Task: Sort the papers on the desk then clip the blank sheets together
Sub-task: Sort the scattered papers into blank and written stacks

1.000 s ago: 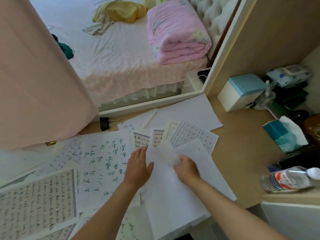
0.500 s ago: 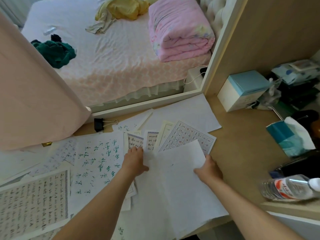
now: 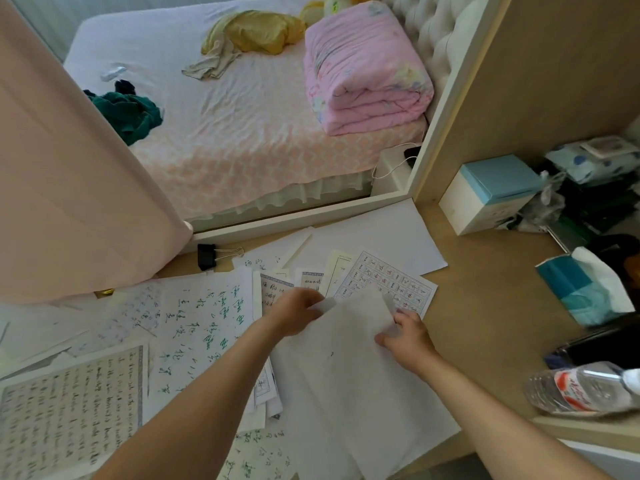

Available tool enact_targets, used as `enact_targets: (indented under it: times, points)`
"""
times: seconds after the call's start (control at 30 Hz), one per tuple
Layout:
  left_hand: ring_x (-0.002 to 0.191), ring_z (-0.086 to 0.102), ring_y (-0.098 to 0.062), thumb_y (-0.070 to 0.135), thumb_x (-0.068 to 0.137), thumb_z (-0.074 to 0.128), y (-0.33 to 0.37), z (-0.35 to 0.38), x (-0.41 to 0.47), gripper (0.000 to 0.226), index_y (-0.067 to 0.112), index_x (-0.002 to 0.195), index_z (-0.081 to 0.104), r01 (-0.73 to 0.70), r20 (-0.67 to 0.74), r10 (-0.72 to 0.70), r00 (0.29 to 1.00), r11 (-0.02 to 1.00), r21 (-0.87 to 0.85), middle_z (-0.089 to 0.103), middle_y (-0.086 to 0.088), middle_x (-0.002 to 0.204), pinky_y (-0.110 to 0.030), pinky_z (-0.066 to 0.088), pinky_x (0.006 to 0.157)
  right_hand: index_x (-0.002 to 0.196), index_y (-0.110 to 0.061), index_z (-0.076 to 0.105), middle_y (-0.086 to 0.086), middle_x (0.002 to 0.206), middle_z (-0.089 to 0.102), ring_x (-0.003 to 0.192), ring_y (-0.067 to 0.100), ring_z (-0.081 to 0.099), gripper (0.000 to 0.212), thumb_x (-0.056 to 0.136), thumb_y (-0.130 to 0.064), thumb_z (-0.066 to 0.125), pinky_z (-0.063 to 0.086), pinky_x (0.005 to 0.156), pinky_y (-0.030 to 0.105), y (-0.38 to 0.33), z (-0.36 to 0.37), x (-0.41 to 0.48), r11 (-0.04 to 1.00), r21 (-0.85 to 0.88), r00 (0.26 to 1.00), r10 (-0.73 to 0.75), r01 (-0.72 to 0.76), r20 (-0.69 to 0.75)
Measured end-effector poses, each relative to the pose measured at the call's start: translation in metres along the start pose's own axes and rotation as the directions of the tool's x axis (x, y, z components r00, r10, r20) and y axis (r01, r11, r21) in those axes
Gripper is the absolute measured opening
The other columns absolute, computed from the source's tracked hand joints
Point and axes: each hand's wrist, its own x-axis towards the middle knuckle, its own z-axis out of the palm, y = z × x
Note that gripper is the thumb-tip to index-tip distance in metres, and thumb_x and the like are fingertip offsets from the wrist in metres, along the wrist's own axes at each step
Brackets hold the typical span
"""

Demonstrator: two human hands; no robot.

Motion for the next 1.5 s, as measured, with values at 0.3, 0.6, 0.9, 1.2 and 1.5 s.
enact_targets:
  times: [0.3, 0.6, 0.9, 1.2, 1.5]
  points:
    - [0.084, 0.059, -0.017, 0.021, 0.093, 0.061, -0.017, 0.008, 0.003, 0.013, 0.017, 0.103, 0.069, 0.057, 0.043, -0.064, 0.997, 0.987, 0.152, 0.066, 0.003, 0.091, -0.029, 0.050, 0.076, 0.086, -0.018, 0.068, -0.001, 0.086, 0.074, 0.085, 0.022, 0.070, 0.014, 0.072, -0.019, 0.068, 0.057, 0.077, 0.039, -0.002, 0.001, -0.009, 0.990, 0.076, 0.993, 0.117, -0.116, -0.002]
    - [0.103, 0.060, -0.021, 0.016, 0.098, 0.047, 0.027, 0.014, 0.041, 0.029, 0.019, 0.123, 0.062, 0.021, 0.103, -0.034, 0.994, 0.991, 0.129, 0.065, -0.002, 0.120, -0.035, 0.052, 0.090, 0.133, -0.026, 0.045, -0.002, 0.122, 0.046, 0.111, 0.022, 0.050, 0.072, 0.070, -0.026, 0.080, 0.045, 0.090, 0.030, 0.011, -0.015, 0.001, 0.980, -0.007, 0.970, 0.195, -0.198, -0.144]
    - [0.108, 0.059, -0.021, 0.021, 0.083, 0.074, 0.051, 0.030, 0.045, 0.049, 0.027, 0.128, 0.053, 0.011, 0.156, -0.026, 0.987, 0.995, 0.097, 0.061, 0.003, 0.123, -0.029, 0.045, 0.082, 0.089, -0.018, 0.070, 0.001, 0.093, 0.068, 0.091, 0.025, 0.065, 0.019, 0.073, -0.023, 0.076, 0.054, 0.079, 0.035, -0.003, -0.014, 0.011, 0.998, 0.044, 0.992, 0.055, -0.050, -0.113]
    - [0.131, 0.045, -0.016, 0.009, 0.087, 0.068, 0.051, 0.001, 0.039, 0.065, 0.030, 0.142, 0.040, -0.071, -0.215, 0.057, 0.975, 0.996, -0.055, 0.051, 0.008, 0.140, -0.039, 0.042, 0.109, 0.086, -0.024, 0.069, -0.001, 0.095, 0.074, 0.085, 0.017, 0.070, 0.020, 0.075, -0.009, 0.075, 0.059, 0.081, 0.037, -0.019, -0.023, 0.019, 0.951, 0.283, 0.991, 0.134, -0.126, -0.009]
    - [0.139, 0.026, -0.029, 0.020, 0.090, 0.066, 0.016, 0.042, 0.025, 0.072, 0.010, 0.149, 0.027, 0.379, -0.116, -0.396, 0.911, 0.914, -0.143, 0.032, -0.010, 0.149, -0.046, 0.032, 0.113, 0.127, -0.012, 0.044, 0.011, 0.131, 0.048, 0.121, 0.034, 0.046, 0.059, 0.078, -0.025, 0.074, 0.049, 0.094, 0.044, 0.011, -0.026, 0.034, 0.902, 0.141, 0.826, 0.432, -0.409, -0.362]
